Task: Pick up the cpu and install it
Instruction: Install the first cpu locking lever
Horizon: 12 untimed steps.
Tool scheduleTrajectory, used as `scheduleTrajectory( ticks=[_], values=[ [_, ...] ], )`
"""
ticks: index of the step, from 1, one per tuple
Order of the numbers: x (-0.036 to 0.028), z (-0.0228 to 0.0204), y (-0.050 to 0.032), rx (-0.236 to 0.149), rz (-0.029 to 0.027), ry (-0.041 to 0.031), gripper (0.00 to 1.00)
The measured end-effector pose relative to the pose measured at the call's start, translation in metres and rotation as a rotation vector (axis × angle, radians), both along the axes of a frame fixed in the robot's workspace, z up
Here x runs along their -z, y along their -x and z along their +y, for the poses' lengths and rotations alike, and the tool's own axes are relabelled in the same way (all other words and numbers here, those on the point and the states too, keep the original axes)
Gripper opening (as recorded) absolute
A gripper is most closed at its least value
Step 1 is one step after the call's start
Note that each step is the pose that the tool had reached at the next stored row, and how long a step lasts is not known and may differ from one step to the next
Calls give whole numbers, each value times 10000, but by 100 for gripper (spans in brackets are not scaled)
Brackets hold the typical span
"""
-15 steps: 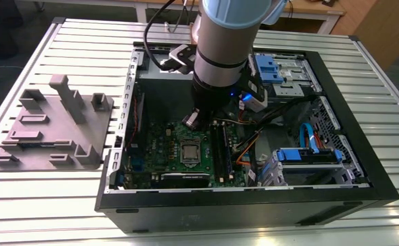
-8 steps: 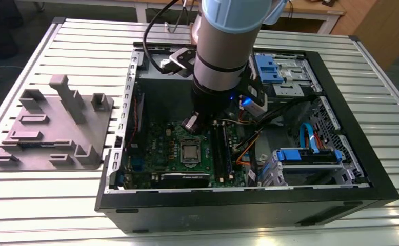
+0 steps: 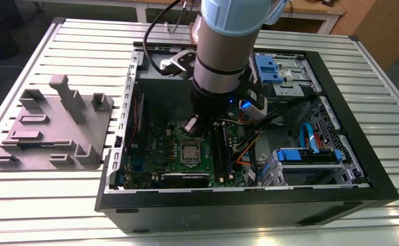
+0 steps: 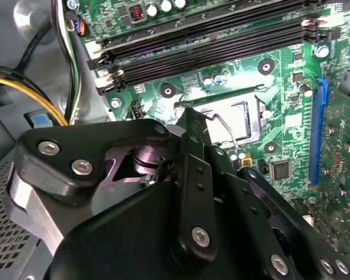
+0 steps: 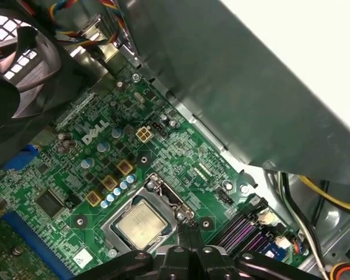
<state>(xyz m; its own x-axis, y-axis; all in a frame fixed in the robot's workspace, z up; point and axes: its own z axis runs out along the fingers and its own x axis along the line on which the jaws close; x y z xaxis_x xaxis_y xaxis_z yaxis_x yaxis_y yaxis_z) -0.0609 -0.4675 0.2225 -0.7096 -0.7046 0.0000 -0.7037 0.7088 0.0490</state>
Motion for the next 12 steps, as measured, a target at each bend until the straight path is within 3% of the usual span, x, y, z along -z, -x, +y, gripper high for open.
scheduleTrajectory(
  ticks=[5, 12],
  values=[
    [7, -15, 18, 78, 0, 90, 10],
    [19, -29, 19, 325, 0, 376, 10]
  ],
)
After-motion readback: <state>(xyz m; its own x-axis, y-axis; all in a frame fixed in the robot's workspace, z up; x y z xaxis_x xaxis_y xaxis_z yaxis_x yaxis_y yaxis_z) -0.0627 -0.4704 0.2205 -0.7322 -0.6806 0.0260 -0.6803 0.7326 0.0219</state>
